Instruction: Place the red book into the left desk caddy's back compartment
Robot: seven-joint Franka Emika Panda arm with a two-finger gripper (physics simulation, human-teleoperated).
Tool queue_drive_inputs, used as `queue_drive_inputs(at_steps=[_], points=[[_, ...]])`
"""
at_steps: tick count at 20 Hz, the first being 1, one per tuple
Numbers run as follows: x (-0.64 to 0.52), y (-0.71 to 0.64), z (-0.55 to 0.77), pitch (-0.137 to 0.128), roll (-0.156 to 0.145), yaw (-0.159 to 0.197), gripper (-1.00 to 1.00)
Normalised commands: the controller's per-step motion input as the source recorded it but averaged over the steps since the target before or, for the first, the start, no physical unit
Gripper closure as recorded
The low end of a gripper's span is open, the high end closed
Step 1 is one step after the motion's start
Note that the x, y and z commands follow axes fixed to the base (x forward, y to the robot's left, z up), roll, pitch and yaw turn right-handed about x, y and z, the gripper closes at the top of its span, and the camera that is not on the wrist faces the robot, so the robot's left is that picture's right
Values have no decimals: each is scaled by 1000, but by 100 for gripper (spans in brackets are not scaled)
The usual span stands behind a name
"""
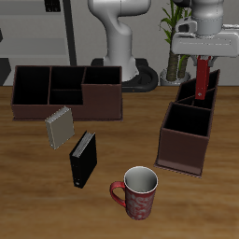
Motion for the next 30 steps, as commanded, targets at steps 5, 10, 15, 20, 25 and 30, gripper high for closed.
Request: queue_drive_inputs(at_steps=[5,10,15,20,25,30], points=[[15,110,-161,30,23,1,100],[19,55,-141,24,11,3,100],[41,-42,-118,18,-5,-2,100],[55,-14,-146,23,-7,5,100],[63,85,-277,45,5,11,100],[53,53,-246,43,8,14,100]])
